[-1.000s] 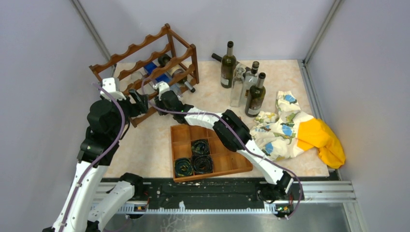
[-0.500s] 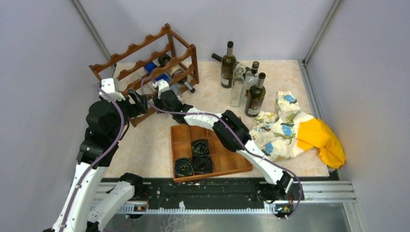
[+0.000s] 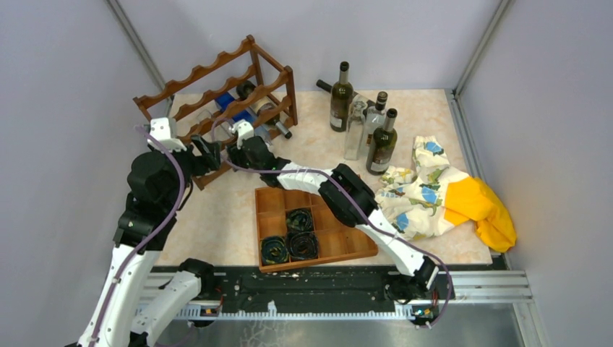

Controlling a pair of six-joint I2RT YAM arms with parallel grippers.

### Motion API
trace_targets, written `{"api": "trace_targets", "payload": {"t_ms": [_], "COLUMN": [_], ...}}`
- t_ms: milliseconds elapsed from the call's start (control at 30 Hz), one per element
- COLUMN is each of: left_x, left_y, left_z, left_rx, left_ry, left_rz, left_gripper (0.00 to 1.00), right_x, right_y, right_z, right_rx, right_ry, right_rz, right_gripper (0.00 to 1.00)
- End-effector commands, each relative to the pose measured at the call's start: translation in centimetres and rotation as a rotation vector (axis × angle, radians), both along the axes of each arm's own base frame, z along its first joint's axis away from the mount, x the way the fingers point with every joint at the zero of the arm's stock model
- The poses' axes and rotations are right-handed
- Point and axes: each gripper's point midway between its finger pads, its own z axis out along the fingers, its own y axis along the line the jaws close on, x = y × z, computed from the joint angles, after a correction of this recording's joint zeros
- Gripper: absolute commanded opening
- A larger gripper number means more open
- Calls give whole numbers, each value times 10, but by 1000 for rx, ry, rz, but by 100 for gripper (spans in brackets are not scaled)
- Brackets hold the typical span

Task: Put the wine bottle on the wine rack
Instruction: Place the wine bottle in the wine rack.

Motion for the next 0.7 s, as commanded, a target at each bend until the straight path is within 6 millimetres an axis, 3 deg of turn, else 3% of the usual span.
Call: {"api": "trace_targets", "payload": {"t_ms": [0, 167, 400, 667], "left_x": [-5, -8, -11, -12], "left_y": [-2, -1, -1, -2], "left_z": [19, 18, 13, 10], "left_rx": [-30, -43, -65, -70], "left_ry": [-64, -73, -77, -72], "left_rz": [-13, -14, -13, -17], "left_gripper": [82, 82, 82, 82], "right_x": [-18, -30, -34, -35], "right_y": [5, -6, -24, -28], "right_z": [78, 88, 56, 20], "right_rx": [86, 70, -15, -83], "right_ry": [-132, -165, -104, -49], "right_rz": [110, 168, 159, 154], "right_gripper": [58, 60, 58, 53]}}
